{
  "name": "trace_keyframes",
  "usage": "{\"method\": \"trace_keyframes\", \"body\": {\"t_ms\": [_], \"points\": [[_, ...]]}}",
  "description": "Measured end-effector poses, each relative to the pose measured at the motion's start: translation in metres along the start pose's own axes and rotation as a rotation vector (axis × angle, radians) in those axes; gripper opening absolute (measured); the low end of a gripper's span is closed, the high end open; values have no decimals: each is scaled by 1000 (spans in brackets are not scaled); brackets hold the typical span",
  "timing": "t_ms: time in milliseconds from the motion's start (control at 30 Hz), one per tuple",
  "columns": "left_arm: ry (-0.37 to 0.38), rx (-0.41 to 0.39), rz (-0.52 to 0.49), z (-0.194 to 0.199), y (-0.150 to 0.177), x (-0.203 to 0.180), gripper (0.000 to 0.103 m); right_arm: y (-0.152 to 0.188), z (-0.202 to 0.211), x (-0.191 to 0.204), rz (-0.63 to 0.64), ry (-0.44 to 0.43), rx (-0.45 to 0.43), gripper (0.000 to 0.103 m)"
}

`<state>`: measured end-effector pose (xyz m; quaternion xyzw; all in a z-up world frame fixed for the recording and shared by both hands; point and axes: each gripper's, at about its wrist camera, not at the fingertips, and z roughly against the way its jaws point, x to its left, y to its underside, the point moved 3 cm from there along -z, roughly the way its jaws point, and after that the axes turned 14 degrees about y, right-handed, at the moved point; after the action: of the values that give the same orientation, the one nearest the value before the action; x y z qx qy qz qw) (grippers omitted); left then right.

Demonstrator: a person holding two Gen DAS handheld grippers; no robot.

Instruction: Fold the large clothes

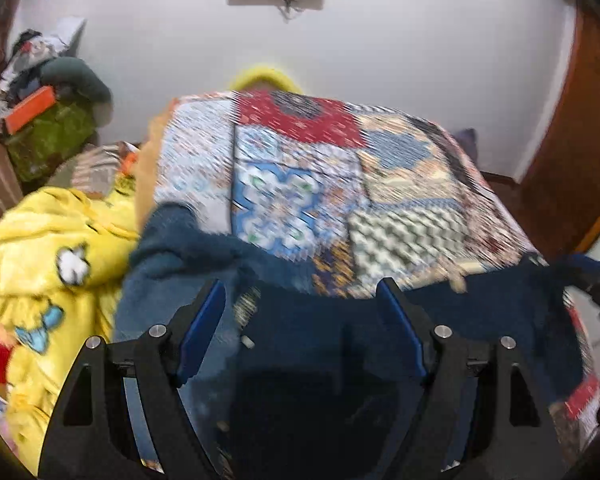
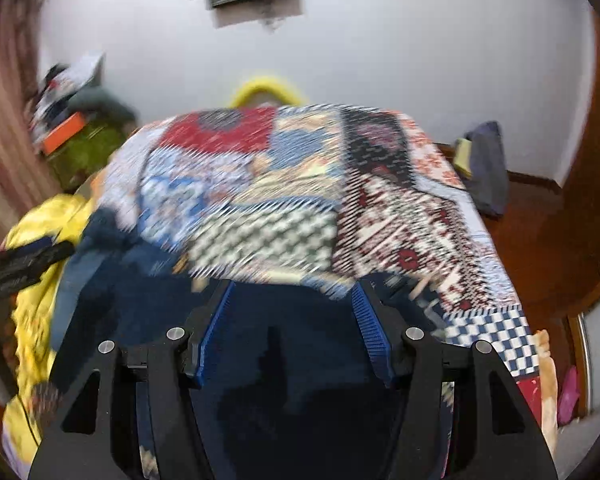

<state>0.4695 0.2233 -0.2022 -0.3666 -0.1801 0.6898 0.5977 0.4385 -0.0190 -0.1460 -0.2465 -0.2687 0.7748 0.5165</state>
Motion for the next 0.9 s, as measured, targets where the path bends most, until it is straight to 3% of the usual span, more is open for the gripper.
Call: {"method": "trace_keyframes", "body": {"t_ms": [167,333,367,500,667,800,900], "points": [[75,78,-75,-4,37,-39,77,35,11,40,101,-95,26,56],[152,194,-90,-20,84,-65,77,66,-6,43,155,-33,73,56],[147,211,-101,-23,91,-67,77,72,-11,36,151,-14,92,56],[108,197,-123,-26,111,-65,83,83,-15,4,23,-33,114,73],[58,167,-111,-19,119,-48,91,94,-12,-24,-82,-33,141,74],[55,160,-55,-10,125,-31,91,102,-5,-42,-93,61,145,74],[-18,146,-31,-1,128,-16,91,110,-6,-59,-113,95,167,74]]}}
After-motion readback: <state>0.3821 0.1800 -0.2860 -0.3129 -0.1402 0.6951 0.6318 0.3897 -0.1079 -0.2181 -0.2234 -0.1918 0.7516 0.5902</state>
